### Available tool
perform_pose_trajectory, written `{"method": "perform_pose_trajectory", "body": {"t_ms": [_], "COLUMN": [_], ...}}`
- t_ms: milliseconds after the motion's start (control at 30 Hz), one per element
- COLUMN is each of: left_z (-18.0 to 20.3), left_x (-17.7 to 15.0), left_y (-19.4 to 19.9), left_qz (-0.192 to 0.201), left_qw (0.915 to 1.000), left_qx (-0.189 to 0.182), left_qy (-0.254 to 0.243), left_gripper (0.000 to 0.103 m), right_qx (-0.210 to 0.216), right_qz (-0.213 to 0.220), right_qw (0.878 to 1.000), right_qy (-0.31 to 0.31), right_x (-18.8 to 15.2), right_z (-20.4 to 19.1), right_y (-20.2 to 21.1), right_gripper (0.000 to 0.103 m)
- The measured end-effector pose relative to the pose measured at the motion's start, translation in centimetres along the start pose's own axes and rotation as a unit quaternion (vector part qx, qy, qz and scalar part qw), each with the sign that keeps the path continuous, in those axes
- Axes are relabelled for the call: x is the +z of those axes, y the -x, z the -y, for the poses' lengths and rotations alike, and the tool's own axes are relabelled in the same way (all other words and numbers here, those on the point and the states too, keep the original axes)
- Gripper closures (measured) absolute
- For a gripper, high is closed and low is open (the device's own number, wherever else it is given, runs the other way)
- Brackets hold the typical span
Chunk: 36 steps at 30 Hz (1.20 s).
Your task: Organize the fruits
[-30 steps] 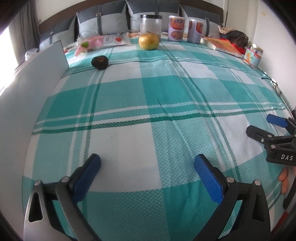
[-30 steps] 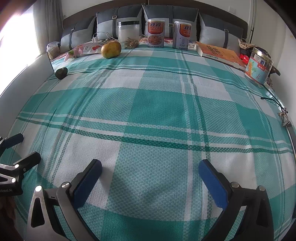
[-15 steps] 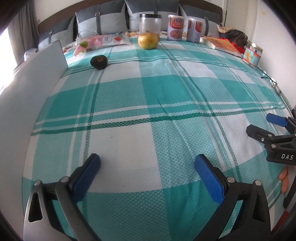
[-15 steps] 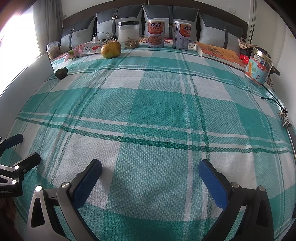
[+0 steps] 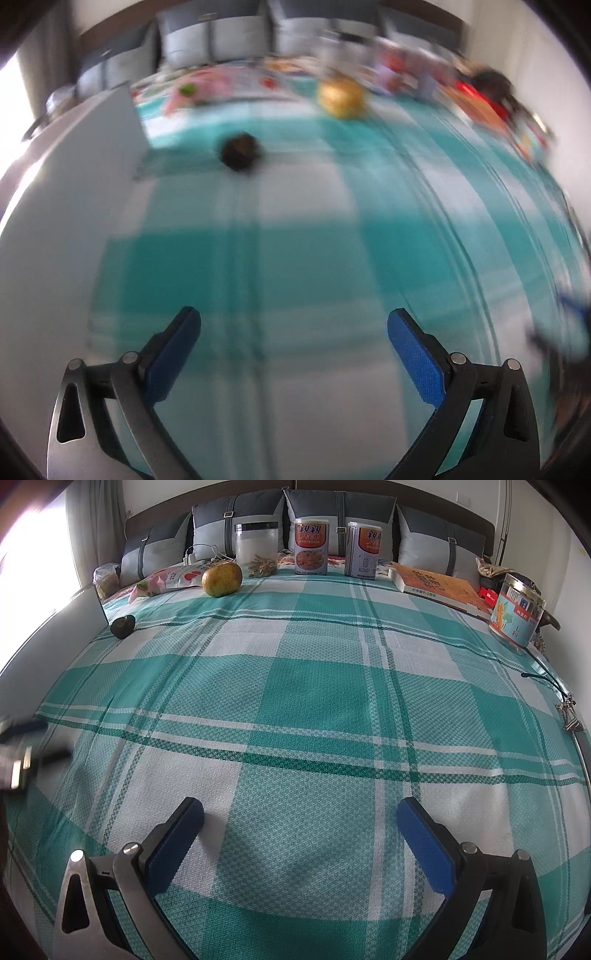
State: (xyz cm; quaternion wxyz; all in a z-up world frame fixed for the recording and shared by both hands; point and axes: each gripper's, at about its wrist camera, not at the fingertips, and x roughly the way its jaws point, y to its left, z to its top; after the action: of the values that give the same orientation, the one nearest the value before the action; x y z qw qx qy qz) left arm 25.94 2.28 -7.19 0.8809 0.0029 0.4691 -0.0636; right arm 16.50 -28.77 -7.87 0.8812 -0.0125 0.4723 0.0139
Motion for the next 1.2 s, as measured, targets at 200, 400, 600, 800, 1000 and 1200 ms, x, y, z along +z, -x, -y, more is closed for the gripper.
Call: {"method": "perform_pose_trajectory", "body": {"t_ms": [200,400,600,800,1000,1200], "left_z": [-3.0,-2.0,-2.4,-1.3,0.7,1.9], "left_x": [8.1,9.2,8.0,3.3,-2.9,-5.8], "left_y": [-4.8,-7.9,-5.3,2.0,5.1,2.8], "left_qz": [0.009,0.003,0.034,0.042,0.024,0.029], "left_qw": [0.9978,0.9988,0.9989,0.9983,0.9973,0.9985], "left_qx": [0.017,0.04,0.029,-0.04,-0.067,-0.015], "left_qy": [0.064,0.026,0.008,-0.006,-0.015,-0.045], "left_gripper": [0.002,0.012,0.064,0.064,0.064,0.057], "right_qx": [0.0,0.001,0.002,0.002,0.002,0.002], "right_qz": [0.0,0.001,0.003,0.003,0.003,0.003], "right_qw": [1.0,1.0,1.0,1.0,1.0,1.0], "right_qy": [0.0,0.0,-0.001,-0.001,-0.001,-0.001], "right_x": [0.0,0.0,0.0,0.1,0.1,0.0], "right_z": [0.0,0.0,0.0,-0.1,-0.1,-0.1], "right_y": [0.0,0.0,0.0,0.0,0.0,0.0], "right_gripper": [0.0,0.0,0.0,0.0,0.0,0.0]}}
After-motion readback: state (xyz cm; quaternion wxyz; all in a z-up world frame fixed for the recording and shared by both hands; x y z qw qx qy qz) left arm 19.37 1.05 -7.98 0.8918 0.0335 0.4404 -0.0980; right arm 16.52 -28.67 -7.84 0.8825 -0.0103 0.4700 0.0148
